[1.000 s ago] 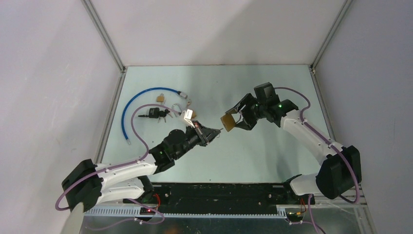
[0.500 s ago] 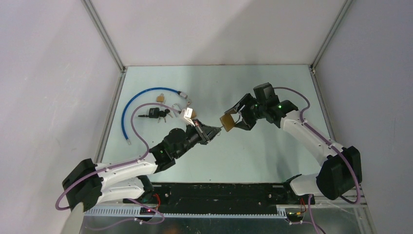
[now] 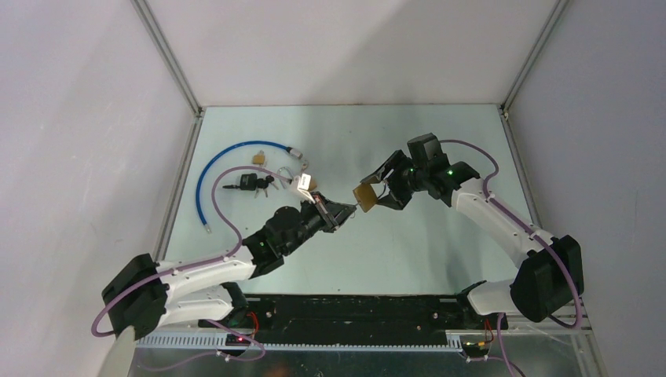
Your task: Unlock with the key
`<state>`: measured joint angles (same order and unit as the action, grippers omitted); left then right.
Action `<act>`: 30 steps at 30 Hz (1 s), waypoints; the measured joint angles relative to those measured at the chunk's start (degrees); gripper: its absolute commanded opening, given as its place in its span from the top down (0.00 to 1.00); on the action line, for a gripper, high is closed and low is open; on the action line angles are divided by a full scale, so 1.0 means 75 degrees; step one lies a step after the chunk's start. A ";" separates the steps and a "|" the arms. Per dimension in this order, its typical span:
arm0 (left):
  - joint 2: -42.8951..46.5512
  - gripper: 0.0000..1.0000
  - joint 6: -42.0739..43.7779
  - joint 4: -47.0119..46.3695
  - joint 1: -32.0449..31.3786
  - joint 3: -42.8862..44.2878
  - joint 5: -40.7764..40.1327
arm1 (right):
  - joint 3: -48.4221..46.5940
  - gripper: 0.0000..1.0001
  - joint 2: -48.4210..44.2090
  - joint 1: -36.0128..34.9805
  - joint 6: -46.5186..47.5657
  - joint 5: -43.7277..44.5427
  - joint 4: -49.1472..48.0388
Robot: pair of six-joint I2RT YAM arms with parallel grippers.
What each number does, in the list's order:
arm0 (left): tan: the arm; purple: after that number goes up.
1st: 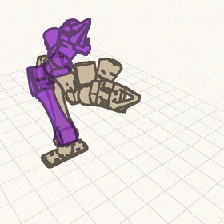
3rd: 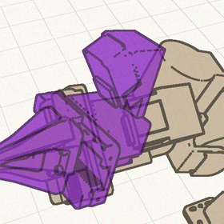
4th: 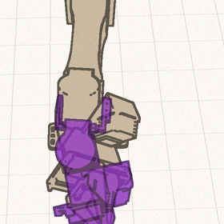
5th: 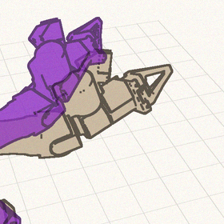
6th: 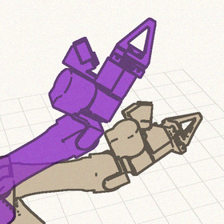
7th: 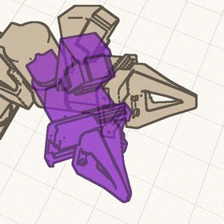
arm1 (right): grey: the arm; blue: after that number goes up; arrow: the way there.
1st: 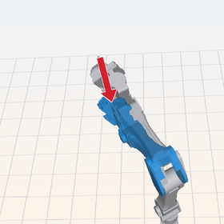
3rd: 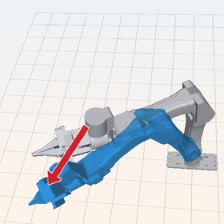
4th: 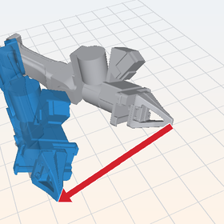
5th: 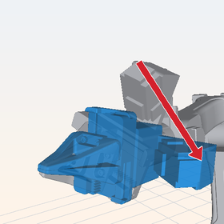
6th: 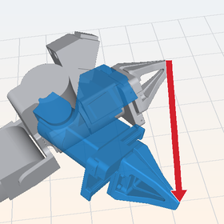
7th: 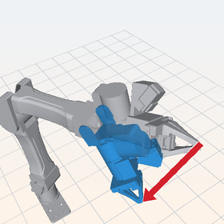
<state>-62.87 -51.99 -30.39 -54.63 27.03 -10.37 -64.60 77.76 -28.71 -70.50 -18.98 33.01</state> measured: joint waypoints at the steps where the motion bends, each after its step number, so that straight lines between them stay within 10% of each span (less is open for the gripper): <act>1: -0.0006 1.00 -0.0003 0.0000 0.0000 0.0000 -0.0006 | 0.0000 1.00 0.0000 0.0000 0.0000 0.0003 0.0000; 30: -0.0099 1.00 0.0026 0.0003 -0.0178 0.0085 -0.0519 | 0.0003 1.00 -0.0079 -0.0198 -0.0073 0.0388 -0.0082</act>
<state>-63.61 -51.79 -30.37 -55.96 27.66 -14.26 -64.58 77.17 -30.20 -71.05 -16.08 32.40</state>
